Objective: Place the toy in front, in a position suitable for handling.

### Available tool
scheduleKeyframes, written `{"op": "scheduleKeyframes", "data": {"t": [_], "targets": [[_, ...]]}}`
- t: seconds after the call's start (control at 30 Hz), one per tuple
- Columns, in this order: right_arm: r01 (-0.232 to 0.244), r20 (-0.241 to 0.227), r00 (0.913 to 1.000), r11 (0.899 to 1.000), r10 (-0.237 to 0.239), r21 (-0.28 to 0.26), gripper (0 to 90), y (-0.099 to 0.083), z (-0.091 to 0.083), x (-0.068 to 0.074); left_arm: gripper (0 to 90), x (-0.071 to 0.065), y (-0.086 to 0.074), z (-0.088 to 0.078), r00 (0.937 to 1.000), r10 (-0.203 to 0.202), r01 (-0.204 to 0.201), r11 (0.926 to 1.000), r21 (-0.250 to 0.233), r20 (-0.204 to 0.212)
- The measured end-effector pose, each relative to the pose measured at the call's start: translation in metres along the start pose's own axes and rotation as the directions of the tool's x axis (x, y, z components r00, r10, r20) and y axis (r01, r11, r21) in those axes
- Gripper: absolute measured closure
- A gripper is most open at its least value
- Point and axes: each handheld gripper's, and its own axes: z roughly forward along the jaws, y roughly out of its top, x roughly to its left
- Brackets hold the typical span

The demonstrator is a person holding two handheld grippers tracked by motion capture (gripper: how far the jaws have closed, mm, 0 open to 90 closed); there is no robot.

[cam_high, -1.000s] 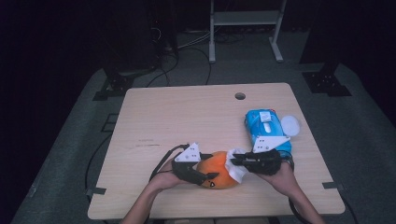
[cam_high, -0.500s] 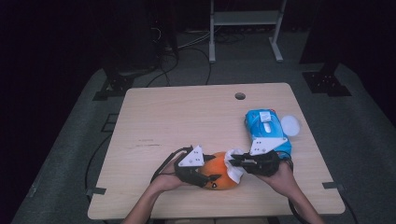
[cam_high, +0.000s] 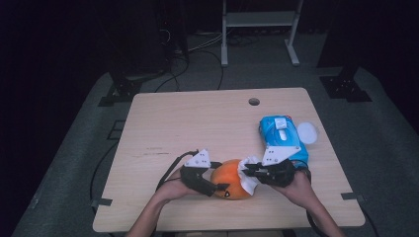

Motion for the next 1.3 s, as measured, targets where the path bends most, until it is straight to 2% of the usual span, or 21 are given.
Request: {"op": "scheduleKeyframes", "data": {"t": [0.07, 0.2, 0.3, 0.37, 0.4, 0.47, 0.57, 0.6, 0.7, 0.73, 0.8, 0.87, 0.93, 1.0, 1.07, 1.17, 1.3], "targets": [[0.010, -0.001, 1.0000, 1.000, -0.010, -0.015, 80.6, 0.003, -0.001, 0.003, 34.1, -0.003, 0.003, -0.001, 0.9995, 0.024, -0.024, 0.9997, 0.001, -0.019], [0.039, -0.023, 0.9989, 0.998, -0.040, -0.048, 80.5, 0.014, 0.001, 0.016, 36.0, -0.017, 0.015, 0.004, 0.9953, 0.085, -0.085, 0.9963, 0.007, -0.045], [0.073, -0.042, 0.9963, 0.996, -0.075, -0.050, 80.6, 0.020, 0.009, 0.027, 35.9, -0.028, 0.021, 0.010, 0.9870, 0.151, -0.149, 0.9882, 0.036, -0.056], [0.103, -0.047, 0.9934, 0.994, -0.105, -0.034, 80.6, 0.023, 0.015, 0.034, 35.9, -0.031, 0.022, 0.012, 0.9830, 0.174, -0.171, 0.9838, 0.054, -0.058], [0.114, -0.041, 0.9926, 0.993, -0.115, -0.024, 80.6, 0.024, 0.016, 0.035, 36.0, -0.029, 0.020, 0.011, 0.9846, 0.166, -0.163, 0.9854, 0.049, -0.055], [0.106, -0.031, 0.9938, 0.994, -0.107, -0.019, 80.8, 0.022, 0.013, 0.030, 36.1, -0.026, 0.017, 0.010, 0.9863, 0.155, -0.153, 0.9870, 0.050, -0.055], [0.081, 0.001, 0.9967, 0.997, -0.081, -0.013, 80.8, 0.016, 0.006, 0.019, 35.9, -0.022, 0.015, 0.009, 0.9890, 0.137, -0.134, 0.9898, 0.047, -0.055], [0.068, 0.010, 0.9976, 0.998, -0.068, -0.014, 80.8, 0.013, 0.003, 0.015, 35.7, -0.020, 0.013, 0.009, 0.9914, 0.118, -0.116, 0.9924, 0.041, -0.057], [0.029, 0.037, 0.9989, 1.000, -0.029, -0.010, 80.8, 0.006, -0.004, 0.006, 35.6, -0.020, 0.014, 0.010, 0.9911, 0.119, -0.117, 0.9926, 0.032, -0.059], [0.022, 0.037, 0.9991, 1.000, -0.021, -0.014, 80.9, 0.006, -0.005, 0.005, 35.5, -0.021, 0.015, 0.011, 0.9892, 0.134, -0.131, 0.9905, 0.041, -0.060], [0.028, 0.034, 0.9990, 0.999, -0.027, -0.022, 80.8, 0.008, -0.004, 0.010, 35.5, -0.024, 0.017, 0.013, 0.9861, 0.154, -0.152, 0.9876, 0.040, -0.062], [0.037, -0.005, 0.9993, 0.998, -0.037, -0.044, 80.8, 0.012, 0.002, 0.017, 35.5, -0.026, 0.017, 0.014, 0.9829, 0.175, -0.173, 0.9842, 0.038, -0.057], [0.078, -0.025, 0.9966, 0.996, -0.079, -0.035, 80.8, 0.017, 0.009, 0.024, 35.5, -0.026, 0.016, 0.013, 0.9799, 0.191, -0.188, 0.9808, 0.053, -0.059], [0.086, -0.023, 0.9959, 0.996, -0.087, -0.024, 81.0, 0.019, 0.011, 0.025, 36.1, -0.024, 0.013, 0.011, 0.9824, 0.179, -0.177, 0.9833, 0.045, -0.054], [0.067, -0.015, 0.9976, 0.997, -0.068, -0.024, 81.0, 0.016, 0.007, 0.019, 36.3, -0.019, 0.010, 0.009, 0.9868, 0.154, -0.152, 0.9873, 0.047, -0.050], [0.008, 0.003, 1.0000, 1.000, -0.008, -0.026, 81.0, 0.005, -0.001, 0.004, 36.4, -0.010, 0.001, 0.006, 0.9935, 0.109, -0.108, 0.9934, 0.038, -0.034], [-0.066, 0.002, 0.9978, 0.998, 0.066, -0.022, 80.9, -0.016, -0.011, -0.015, 36.3, 0.001, -0.008, 0.002, 0.9975, 0.070, -0.070, 0.9971, 0.031, -0.011]]}}
